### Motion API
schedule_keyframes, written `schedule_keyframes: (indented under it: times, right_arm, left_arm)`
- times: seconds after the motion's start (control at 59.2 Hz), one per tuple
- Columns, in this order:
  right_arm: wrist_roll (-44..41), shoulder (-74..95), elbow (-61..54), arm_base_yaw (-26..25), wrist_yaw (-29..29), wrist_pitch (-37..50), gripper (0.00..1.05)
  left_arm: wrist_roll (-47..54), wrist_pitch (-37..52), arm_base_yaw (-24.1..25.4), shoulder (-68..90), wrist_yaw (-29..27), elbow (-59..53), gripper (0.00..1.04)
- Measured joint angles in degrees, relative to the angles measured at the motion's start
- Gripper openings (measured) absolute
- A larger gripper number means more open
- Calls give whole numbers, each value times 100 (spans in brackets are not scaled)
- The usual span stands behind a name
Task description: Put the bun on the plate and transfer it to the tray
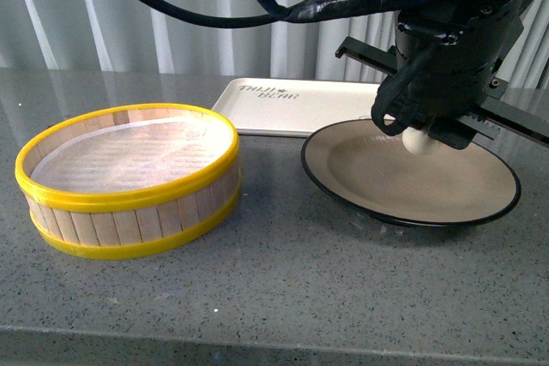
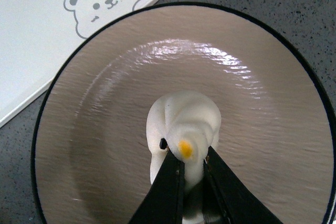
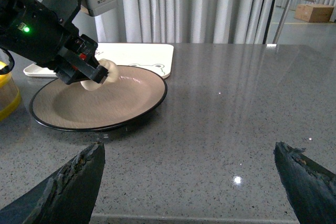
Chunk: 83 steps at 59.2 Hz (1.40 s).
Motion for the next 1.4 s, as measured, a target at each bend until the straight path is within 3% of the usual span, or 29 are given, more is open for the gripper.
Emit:
schedule_keyframes:
  times: [1.081, 1.402]
  right_arm:
    - [0, 0, 0, 0, -2, 0, 96]
    - [0, 0, 0, 0, -2, 0, 96]
  left_arm:
    - [-424, -341, 85, 732, -267, 713, 6]
    - [-680, -372, 101, 745, -105, 627, 51]
